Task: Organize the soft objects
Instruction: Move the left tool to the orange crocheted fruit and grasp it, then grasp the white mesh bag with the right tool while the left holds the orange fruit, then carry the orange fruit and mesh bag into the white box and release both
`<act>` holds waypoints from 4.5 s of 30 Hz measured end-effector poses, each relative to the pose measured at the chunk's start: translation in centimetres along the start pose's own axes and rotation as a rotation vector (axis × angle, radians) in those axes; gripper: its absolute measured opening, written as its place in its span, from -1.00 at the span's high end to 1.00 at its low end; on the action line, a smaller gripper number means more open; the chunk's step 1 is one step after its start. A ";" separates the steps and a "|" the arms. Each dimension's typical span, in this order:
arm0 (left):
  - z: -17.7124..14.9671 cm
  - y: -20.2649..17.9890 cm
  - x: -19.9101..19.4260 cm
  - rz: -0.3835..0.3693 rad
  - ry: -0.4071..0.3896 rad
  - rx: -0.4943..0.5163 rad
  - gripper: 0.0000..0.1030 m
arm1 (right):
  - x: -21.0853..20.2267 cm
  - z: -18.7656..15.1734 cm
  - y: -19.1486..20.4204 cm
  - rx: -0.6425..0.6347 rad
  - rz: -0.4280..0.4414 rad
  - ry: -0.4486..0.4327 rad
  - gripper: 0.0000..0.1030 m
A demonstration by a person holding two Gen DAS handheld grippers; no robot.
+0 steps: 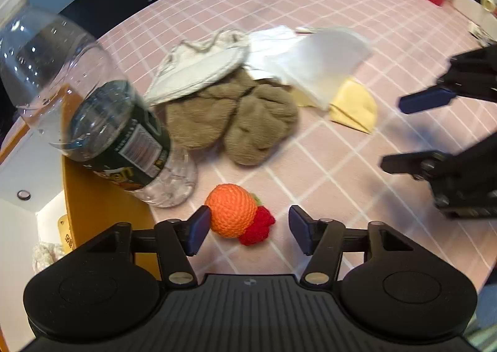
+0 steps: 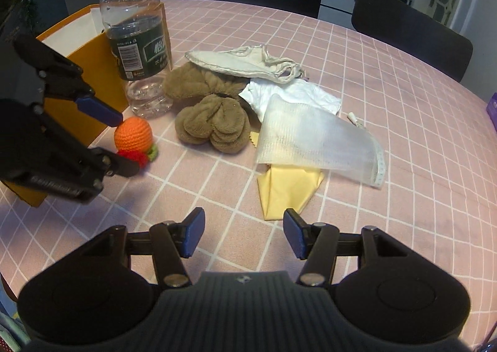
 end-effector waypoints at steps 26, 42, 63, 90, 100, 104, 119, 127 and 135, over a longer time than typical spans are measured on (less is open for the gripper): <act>1.1 -0.7 1.2 -0.002 -0.001 0.013 0.09 | 4.9 6.0 -6.4 0.031 -0.061 -0.014 -0.33; 0.2 -1.1 -0.2 -0.048 -0.043 0.007 0.09 | 6.6 5.0 -6.2 0.058 -0.047 0.075 1.00; 0.8 -0.6 -0.4 -0.060 -0.049 0.003 0.08 | 5.7 6.5 -10.8 0.480 0.012 0.087 -0.62; 0.6 -0.6 -0.7 -0.088 -0.050 -0.005 0.08 | 3.9 6.4 -8.9 0.347 -0.020 0.080 0.94; -0.9 -0.4 -4.5 -0.103 -0.156 -0.035 0.08 | -3.4 6.2 -2.2 0.192 -0.026 -0.057 0.94; -1.7 0.4 -6.6 -0.116 -0.213 -0.067 0.08 | -5.0 5.6 1.6 0.112 -0.006 -0.117 0.94; -7.1 7.1 -13.5 -0.004 -0.368 -0.176 0.08 | -7.2 5.7 14.1 -0.103 0.167 -0.230 0.94; -9.7 13.6 -13.4 0.100 -0.344 -0.300 0.08 | -5.9 9.3 20.1 -0.217 0.269 -0.289 0.94; -12.4 15.9 -8.6 0.069 -0.174 -0.314 0.08 | 0.7 11.4 23.5 -0.264 0.319 -0.125 0.94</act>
Point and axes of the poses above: each gripper's, at about its wrist camera, not at the fingertips, and x roughly the way its jaws point, y to its left, z to its top, the point moved 7 cm from there along x, roughly the way its jaws point, and after that the axes turned 13 degrees about z, right-handed, at the moved point
